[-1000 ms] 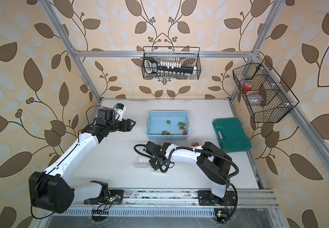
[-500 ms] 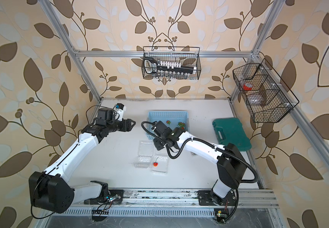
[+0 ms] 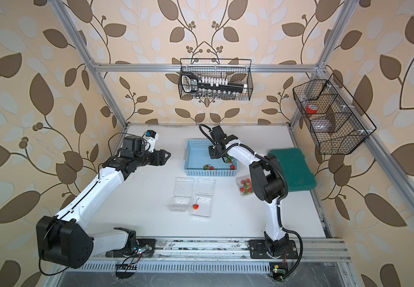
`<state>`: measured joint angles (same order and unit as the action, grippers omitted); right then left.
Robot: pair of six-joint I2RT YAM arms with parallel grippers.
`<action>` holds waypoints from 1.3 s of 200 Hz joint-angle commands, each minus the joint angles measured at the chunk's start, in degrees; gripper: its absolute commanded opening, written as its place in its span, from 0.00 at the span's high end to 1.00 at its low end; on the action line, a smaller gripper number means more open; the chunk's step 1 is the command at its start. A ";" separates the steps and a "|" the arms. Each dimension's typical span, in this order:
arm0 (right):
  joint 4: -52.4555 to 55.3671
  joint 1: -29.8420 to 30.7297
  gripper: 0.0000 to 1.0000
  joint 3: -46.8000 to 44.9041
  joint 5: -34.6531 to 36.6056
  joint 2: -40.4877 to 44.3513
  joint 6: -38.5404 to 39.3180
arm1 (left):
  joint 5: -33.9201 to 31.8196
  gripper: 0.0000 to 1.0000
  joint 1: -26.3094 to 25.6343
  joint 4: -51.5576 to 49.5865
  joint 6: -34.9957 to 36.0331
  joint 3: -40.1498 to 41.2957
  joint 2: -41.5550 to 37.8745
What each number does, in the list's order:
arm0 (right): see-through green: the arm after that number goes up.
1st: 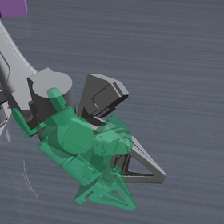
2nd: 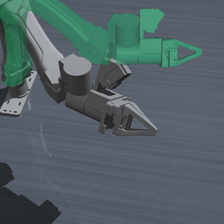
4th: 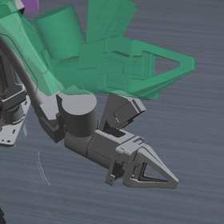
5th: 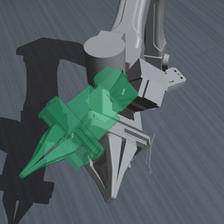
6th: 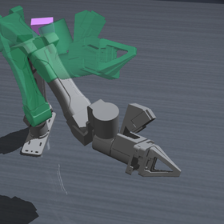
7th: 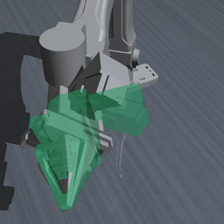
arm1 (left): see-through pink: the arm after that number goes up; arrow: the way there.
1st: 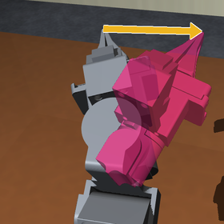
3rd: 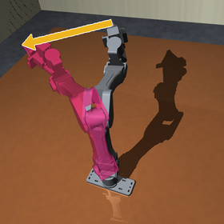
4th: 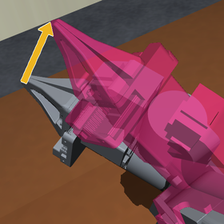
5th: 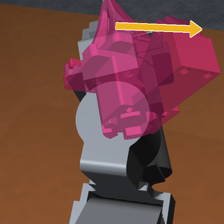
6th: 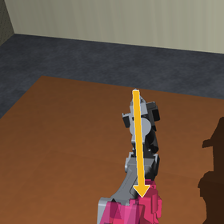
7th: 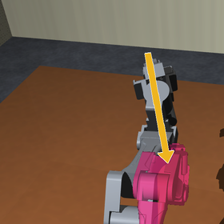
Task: Pack strawberries into containers
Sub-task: Pick up the strawberry from the basket.
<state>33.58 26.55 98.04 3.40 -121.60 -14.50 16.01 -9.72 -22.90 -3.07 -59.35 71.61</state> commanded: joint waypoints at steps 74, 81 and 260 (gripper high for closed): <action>0.65 -1.32 0.55 8.40 -6.30 -10.70 2.88 | 0.43 0.27 0.05 0.02 1.05 -0.11 -0.07; 0.69 -1.25 0.55 8.57 -6.15 -11.14 2.98 | 0.47 0.27 0.05 -0.01 1.05 -0.16 0.02; 1.55 4.73 1.00 -5.15 -6.39 12.21 2.92 | 0.25 0.27 0.05 0.04 1.03 -0.26 -0.11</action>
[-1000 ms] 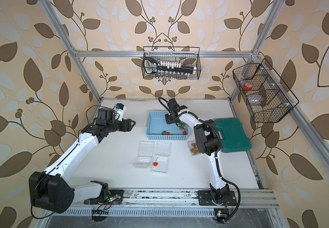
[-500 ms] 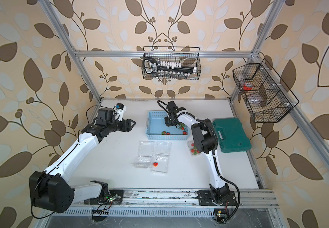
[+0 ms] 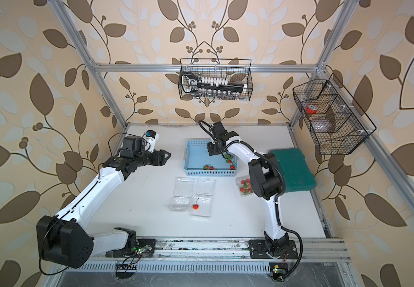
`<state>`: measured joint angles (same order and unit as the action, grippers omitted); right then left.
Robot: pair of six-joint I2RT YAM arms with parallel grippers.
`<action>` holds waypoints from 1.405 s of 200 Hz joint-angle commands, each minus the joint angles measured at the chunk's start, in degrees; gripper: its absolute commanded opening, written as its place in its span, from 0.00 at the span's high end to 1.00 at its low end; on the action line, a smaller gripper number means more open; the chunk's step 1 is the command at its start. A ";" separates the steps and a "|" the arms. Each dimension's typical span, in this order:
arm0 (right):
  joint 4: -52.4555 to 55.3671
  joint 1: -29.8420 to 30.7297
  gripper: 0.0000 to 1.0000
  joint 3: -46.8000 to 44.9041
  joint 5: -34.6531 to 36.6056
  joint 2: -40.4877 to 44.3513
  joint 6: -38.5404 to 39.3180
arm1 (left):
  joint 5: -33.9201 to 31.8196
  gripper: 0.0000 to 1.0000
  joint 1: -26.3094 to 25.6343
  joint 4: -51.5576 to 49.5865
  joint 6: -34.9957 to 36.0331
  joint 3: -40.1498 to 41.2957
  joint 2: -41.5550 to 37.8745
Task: Pack strawberries into containers
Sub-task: Pick up the strawberry from the basket, then place the strawberry in the packing box.
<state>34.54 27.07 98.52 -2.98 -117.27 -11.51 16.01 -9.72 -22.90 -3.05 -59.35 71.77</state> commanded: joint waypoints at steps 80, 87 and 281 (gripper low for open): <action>-1.20 24.94 0.96 -36.28 2.42 31.65 -10.59 | 0.43 0.27 0.00 0.17 0.68 -0.34 -0.53; -1.86 25.94 0.96 -38.22 1.78 32.16 -11.79 | 0.43 0.27 0.05 0.22 0.68 -0.36 -0.55; 0.22 7.94 0.61 -24.77 3.98 23.99 -5.74 | 0.75 0.28 0.04 0.35 0.51 -0.11 -0.84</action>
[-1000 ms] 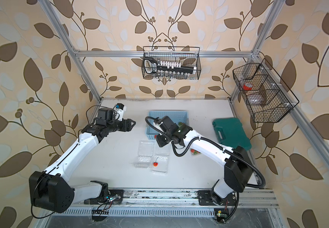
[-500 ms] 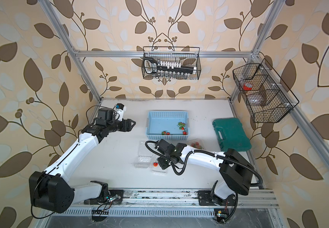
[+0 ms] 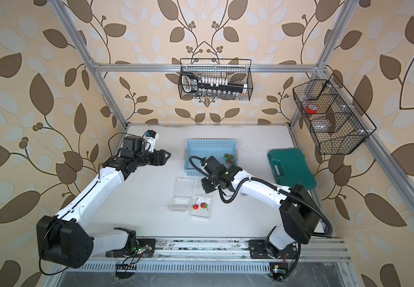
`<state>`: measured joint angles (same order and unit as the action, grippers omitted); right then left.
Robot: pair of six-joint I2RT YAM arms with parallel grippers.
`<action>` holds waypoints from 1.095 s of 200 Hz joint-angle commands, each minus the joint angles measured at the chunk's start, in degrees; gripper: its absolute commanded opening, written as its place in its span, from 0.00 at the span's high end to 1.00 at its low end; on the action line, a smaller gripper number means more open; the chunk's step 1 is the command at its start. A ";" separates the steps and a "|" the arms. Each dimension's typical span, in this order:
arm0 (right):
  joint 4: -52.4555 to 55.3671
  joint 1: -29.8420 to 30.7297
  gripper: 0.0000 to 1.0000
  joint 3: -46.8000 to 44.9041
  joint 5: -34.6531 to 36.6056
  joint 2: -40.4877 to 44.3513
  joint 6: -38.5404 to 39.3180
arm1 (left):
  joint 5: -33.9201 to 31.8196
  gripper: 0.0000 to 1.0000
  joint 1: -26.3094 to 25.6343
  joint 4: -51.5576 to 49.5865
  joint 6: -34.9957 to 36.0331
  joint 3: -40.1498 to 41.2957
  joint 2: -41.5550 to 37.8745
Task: Pack strawberries into containers
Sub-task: Place the strawberry in the packing box, then pick up the strawberries from the basket.
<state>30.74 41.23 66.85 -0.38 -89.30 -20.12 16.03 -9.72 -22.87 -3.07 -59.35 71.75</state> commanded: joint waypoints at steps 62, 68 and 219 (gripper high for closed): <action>8.01 -15.22 0.56 21.84 -7.82 -22.08 9.49 | 0.67 0.28 0.05 0.20 0.60 -0.13 -0.11; 8.73 -15.30 0.56 23.05 -9.01 -23.69 10.61 | 0.68 0.28 0.05 0.26 0.61 -0.11 -0.11; 6.84 -12.86 0.61 31.76 -12.46 -39.14 10.45 | 0.40 0.28 0.05 0.04 0.79 -0.07 -0.04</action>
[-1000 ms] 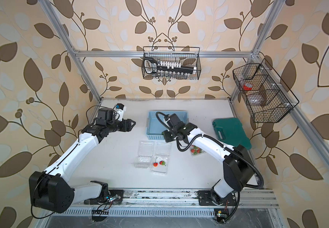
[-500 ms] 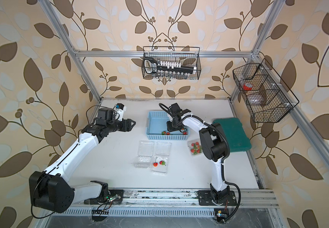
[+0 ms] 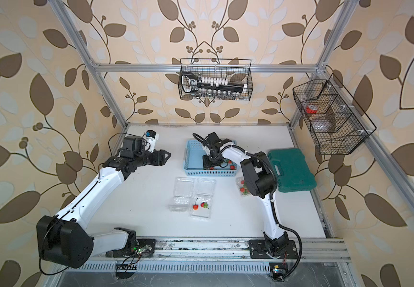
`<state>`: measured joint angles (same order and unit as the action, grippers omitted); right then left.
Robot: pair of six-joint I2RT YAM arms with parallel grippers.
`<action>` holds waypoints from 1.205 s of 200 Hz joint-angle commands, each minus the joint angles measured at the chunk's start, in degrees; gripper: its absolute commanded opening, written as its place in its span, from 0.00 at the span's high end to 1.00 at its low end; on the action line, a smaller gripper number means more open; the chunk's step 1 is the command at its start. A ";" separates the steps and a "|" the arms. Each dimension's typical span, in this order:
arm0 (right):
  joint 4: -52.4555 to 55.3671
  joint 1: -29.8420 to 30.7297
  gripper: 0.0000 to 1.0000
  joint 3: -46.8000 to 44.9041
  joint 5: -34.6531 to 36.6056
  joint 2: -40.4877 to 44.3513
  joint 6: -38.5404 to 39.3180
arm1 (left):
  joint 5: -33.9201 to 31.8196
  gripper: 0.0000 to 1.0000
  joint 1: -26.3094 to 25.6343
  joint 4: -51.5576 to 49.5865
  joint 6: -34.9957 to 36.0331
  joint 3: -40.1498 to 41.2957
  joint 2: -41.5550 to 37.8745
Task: Pack strawberries into containers
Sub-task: Pick up the strawberries from the basket.
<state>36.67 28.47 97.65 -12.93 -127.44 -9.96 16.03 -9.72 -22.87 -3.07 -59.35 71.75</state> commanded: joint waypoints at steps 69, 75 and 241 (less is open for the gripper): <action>0.26 -1.04 0.82 1.57 0.86 1.48 -0.83 | 0.54 0.28 0.05 0.07 0.70 0.03 -0.39; 0.17 -1.08 0.82 1.67 0.97 1.93 -0.77 | 0.65 0.28 0.04 0.16 0.71 0.02 -0.40; -2.04 -0.25 0.88 -6.90 1.67 17.72 1.46 | 1.11 0.28 0.03 0.34 0.52 -0.08 -0.60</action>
<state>34.30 27.99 91.98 -12.01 -110.96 -10.00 16.08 -9.72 -22.87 -3.07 -59.35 71.75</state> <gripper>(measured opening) 0.196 0.724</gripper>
